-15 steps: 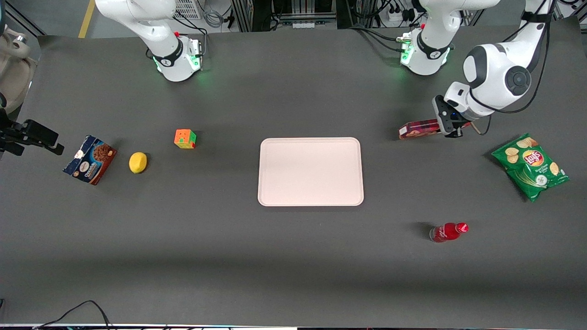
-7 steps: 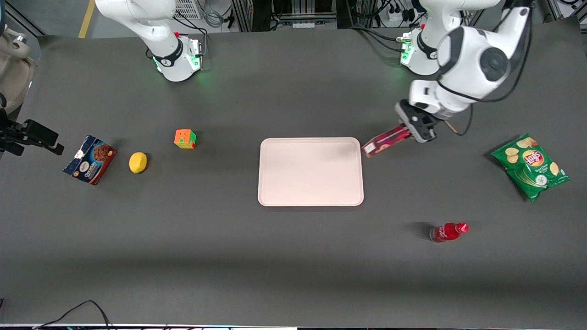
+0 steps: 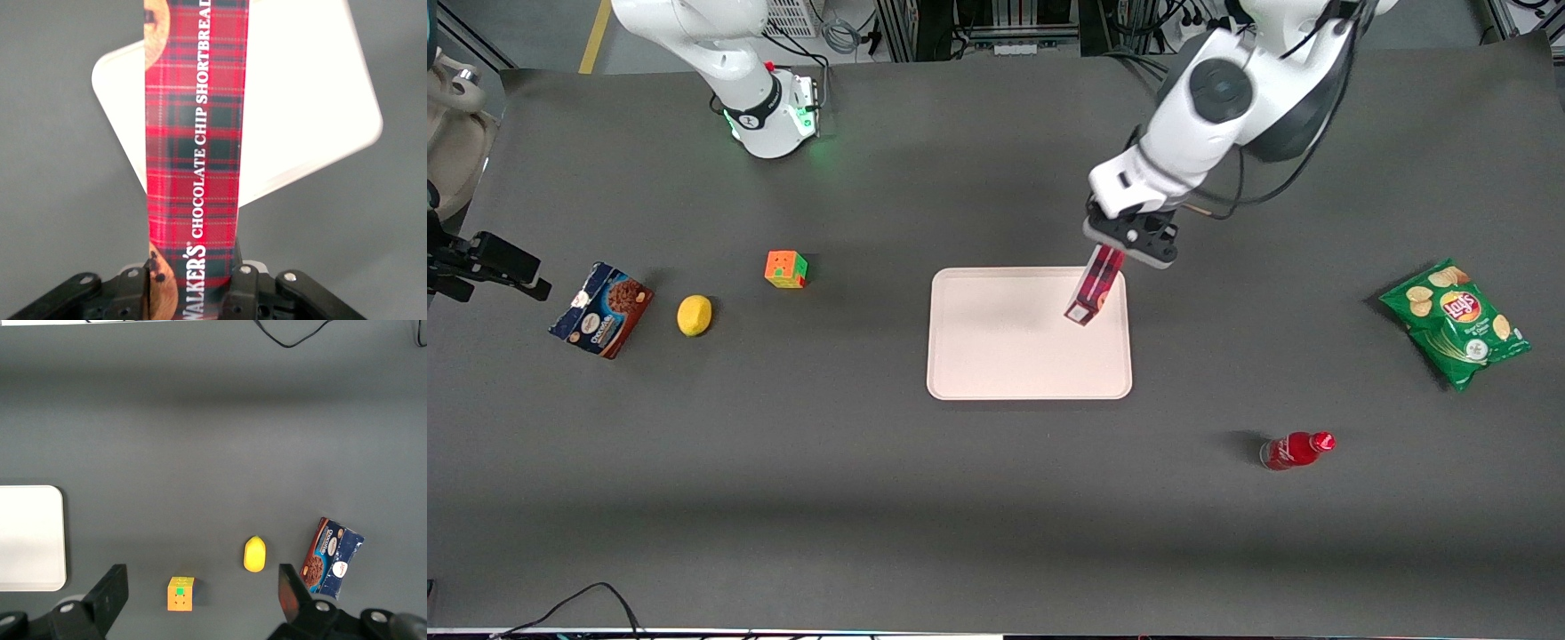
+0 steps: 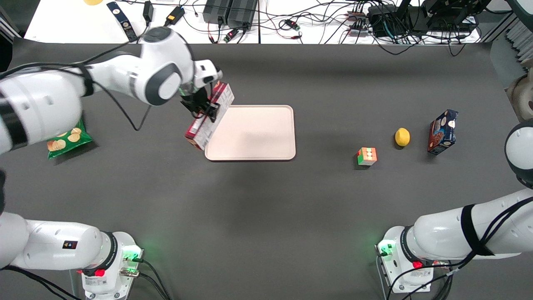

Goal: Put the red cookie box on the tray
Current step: 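Lift the box and carry it with the left gripper over the tray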

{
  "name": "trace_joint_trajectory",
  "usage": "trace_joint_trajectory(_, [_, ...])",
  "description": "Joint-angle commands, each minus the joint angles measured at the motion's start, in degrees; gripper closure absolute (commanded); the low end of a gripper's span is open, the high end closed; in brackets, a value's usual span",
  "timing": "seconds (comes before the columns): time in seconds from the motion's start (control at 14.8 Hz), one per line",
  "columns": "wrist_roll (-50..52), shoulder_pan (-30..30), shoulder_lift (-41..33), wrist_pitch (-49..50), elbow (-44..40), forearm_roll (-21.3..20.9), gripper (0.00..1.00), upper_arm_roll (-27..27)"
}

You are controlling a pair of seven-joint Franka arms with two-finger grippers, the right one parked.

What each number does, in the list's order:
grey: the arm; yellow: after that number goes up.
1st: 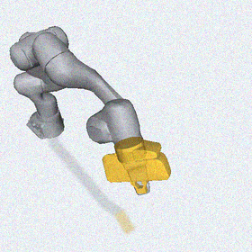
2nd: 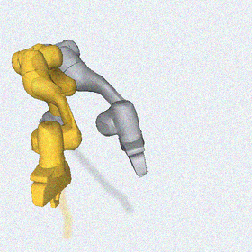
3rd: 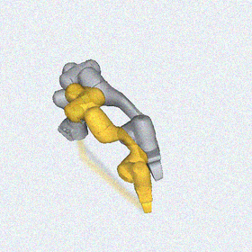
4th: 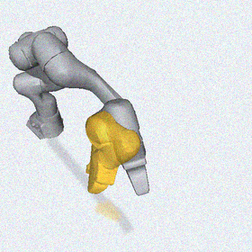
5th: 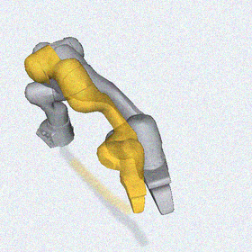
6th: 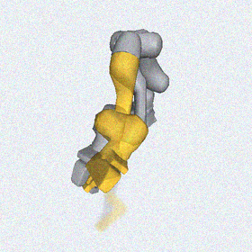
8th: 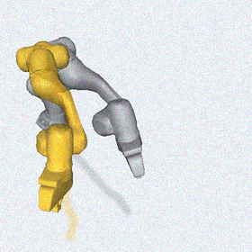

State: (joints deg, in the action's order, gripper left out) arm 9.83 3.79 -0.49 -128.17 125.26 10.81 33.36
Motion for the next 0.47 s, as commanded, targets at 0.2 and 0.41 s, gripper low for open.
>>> trace_joint_trajectory(0.2, [29.2, 3.5, 18.8, -9.7, -6.5, -13.1, 1.0, -0.5])
trace_joint_trajectory(0.41, [29.4, 4.7, 22.7, -14.2, -6.4, -16.1, 1.0, -3.4])
